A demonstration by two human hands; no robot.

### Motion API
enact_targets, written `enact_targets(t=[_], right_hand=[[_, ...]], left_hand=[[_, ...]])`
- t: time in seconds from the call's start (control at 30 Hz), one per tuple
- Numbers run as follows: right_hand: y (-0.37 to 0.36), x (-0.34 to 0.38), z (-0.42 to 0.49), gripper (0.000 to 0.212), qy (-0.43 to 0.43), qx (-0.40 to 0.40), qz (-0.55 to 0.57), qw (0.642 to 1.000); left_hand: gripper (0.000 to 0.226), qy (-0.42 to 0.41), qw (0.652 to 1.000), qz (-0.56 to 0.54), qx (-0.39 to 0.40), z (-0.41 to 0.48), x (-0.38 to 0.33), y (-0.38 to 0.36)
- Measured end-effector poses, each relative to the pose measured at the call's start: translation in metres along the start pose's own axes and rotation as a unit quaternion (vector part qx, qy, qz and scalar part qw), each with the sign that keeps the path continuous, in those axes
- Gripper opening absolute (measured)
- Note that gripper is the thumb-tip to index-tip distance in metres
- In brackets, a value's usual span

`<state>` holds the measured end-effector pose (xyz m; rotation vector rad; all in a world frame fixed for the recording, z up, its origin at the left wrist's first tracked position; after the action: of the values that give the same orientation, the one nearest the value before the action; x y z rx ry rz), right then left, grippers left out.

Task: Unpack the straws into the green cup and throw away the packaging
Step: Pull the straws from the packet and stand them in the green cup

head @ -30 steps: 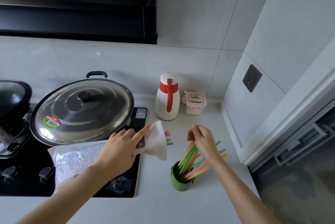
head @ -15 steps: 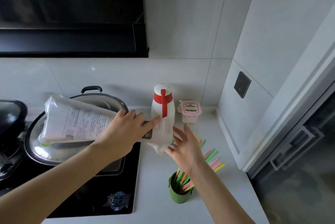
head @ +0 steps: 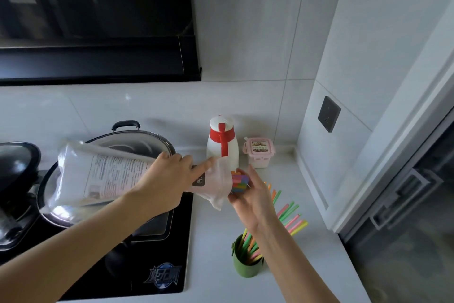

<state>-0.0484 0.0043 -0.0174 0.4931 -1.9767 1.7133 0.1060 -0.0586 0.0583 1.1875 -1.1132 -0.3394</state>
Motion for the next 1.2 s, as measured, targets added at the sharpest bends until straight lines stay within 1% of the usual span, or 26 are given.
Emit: enact_targets(t=[0.1,0.17,0.2,0.27,0.4,0.43,0.5,0.53,0.57,0.6,0.67,0.7,0.83,0.9,1.03,1.1,1.2], right_hand=[[-0.002,-0.001,-0.003,0.045,-0.002,-0.003,-0.047,0.999],[-0.004,-0.005,-0.003,0.045,-0.020,-0.019,-0.067,0.997],[-0.004,-0.007,-0.002,0.044,-0.022,-0.034,-0.075,0.996],[-0.006,-0.009,0.000,0.041,-0.005,-0.062,-0.087,0.994],[-0.008,-0.008,0.007,0.032,0.035,-0.113,-0.103,0.988],[-0.008,-0.008,0.008,0.035,0.033,-0.116,-0.090,0.989],[-0.012,-0.006,0.008,0.053,0.010,-0.093,-0.051,0.994],[-0.014,-0.005,0.008,0.059,0.000,-0.075,-0.048,0.996],[-0.017,-0.004,0.007,0.058,-0.002,-0.056,-0.062,0.996],[-0.019,-0.004,0.007,0.050,0.000,-0.044,-0.088,0.995],[-0.021,-0.005,0.007,0.033,0.012,-0.051,-0.145,0.988],[-0.022,-0.005,0.008,0.032,0.017,-0.063,-0.163,0.985],[-0.018,-0.002,0.014,0.047,0.044,-0.094,-0.169,0.980],[-0.015,0.008,0.018,0.048,0.076,-0.106,-0.149,0.980],[-0.011,0.037,0.021,0.048,0.164,-0.077,-0.030,0.983],[-0.009,0.056,0.017,0.041,0.212,-0.100,0.023,0.972],[-0.008,0.081,0.012,0.048,0.229,-0.125,0.050,0.964]], left_hand=[[0.098,0.035,0.995,-0.094,-0.007,-0.005,-0.001,-0.012],[0.100,0.048,0.991,-0.122,-0.040,-0.007,-0.006,-0.018],[0.099,0.051,0.990,-0.127,-0.039,-0.008,-0.010,-0.021],[0.100,0.060,0.986,-0.151,-0.023,-0.011,-0.019,-0.024],[0.108,0.096,0.968,-0.226,-0.042,-0.017,-0.026,-0.030],[0.108,0.101,0.964,-0.243,-0.041,-0.019,-0.028,-0.032],[0.107,0.108,0.954,-0.275,-0.041,-0.022,-0.031,-0.034],[0.107,0.111,0.951,-0.285,-0.045,-0.024,-0.031,-0.035],[0.106,0.111,0.949,-0.289,-0.050,-0.025,-0.032,-0.035],[0.106,0.109,0.949,-0.291,-0.052,-0.026,-0.032,-0.035],[0.106,0.103,0.951,-0.286,-0.055,-0.028,-0.034,-0.034],[0.106,0.101,0.952,-0.284,-0.056,-0.029,-0.034,-0.034],[0.105,0.101,0.948,-0.298,-0.054,-0.033,-0.034,-0.040],[0.104,0.099,0.945,-0.308,-0.055,-0.035,-0.033,-0.043],[0.103,0.094,0.943,-0.314,-0.055,-0.038,-0.032,-0.048],[0.104,0.093,0.942,-0.318,-0.058,-0.040,-0.031,-0.050],[0.103,0.087,0.939,-0.326,-0.069,-0.040,-0.032,-0.050]])
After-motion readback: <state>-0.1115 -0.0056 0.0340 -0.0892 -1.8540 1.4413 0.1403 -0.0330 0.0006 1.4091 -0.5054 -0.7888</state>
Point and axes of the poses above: each hand's wrist, its own z-axis towards the middle knuckle, its own y-axis out of the back of the hand, x = y × z, the point moved 2 cm from there along z, towards the middle knuckle, and after that the axes turned 11 degrees about x, right-handed, at the moved point
